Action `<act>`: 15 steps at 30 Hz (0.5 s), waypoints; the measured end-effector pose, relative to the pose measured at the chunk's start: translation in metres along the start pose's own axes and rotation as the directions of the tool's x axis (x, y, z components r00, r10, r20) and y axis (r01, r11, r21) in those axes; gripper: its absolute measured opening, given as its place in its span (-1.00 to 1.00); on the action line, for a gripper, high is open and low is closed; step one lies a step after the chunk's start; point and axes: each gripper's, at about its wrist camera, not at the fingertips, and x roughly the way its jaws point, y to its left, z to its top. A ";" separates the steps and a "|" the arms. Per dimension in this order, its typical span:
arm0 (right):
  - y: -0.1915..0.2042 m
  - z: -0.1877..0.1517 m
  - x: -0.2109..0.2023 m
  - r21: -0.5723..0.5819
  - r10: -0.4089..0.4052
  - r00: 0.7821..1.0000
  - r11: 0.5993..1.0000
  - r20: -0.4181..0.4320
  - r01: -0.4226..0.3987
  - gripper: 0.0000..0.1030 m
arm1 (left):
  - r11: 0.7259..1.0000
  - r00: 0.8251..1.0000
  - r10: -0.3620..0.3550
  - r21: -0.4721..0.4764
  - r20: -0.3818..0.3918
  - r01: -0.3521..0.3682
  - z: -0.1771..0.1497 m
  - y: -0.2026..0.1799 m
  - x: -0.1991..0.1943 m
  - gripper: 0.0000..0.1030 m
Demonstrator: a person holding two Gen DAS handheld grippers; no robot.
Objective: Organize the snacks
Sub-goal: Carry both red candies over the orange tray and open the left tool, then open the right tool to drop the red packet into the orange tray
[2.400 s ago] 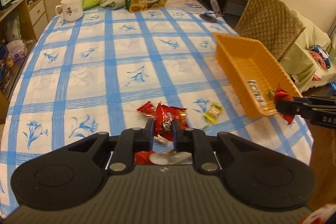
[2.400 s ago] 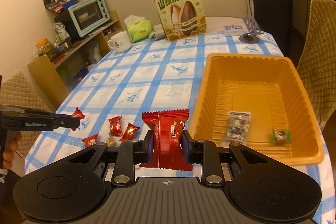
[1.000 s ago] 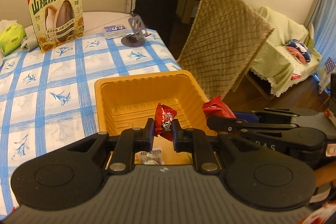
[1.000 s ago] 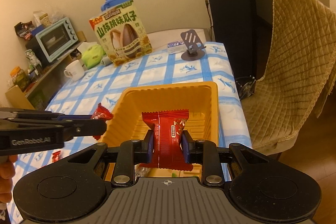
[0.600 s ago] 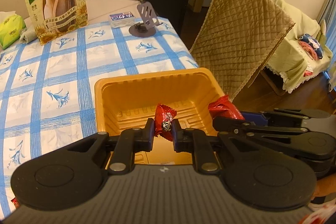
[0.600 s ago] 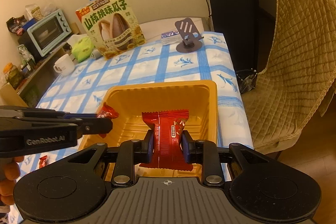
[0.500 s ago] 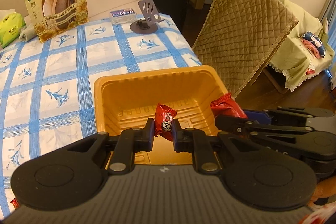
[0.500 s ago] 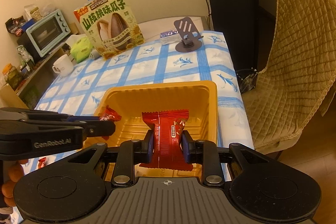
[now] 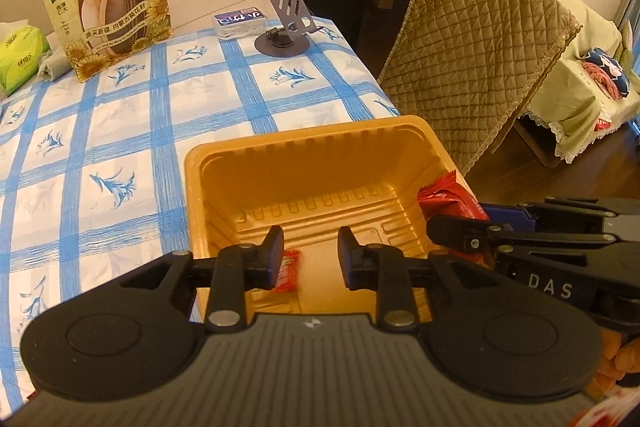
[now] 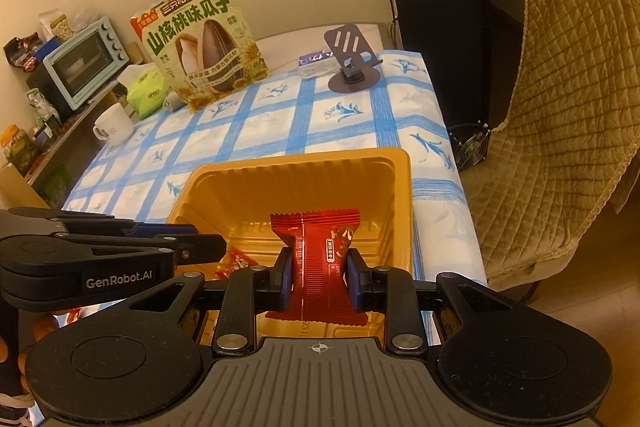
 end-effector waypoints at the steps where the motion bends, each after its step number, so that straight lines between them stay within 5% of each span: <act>1: 0.000 0.000 0.000 0.000 0.000 1.000 1.000 0.000 0.000 -0.46 | 1.000 1.000 -0.001 0.000 0.000 0.001 0.000 0.001 -0.001 -0.49; 11: 0.004 0.005 0.007 -0.011 0.005 1.000 1.000 0.005 -0.005 -0.45 | 1.000 1.000 -0.002 -0.008 0.011 0.002 0.000 0.008 -0.008 -0.39; 15: 0.005 0.007 0.007 0.000 0.029 0.999 1.000 0.021 -0.029 -0.45 | 1.000 1.000 0.005 -0.012 0.015 -0.005 -0.001 0.010 -0.012 -0.17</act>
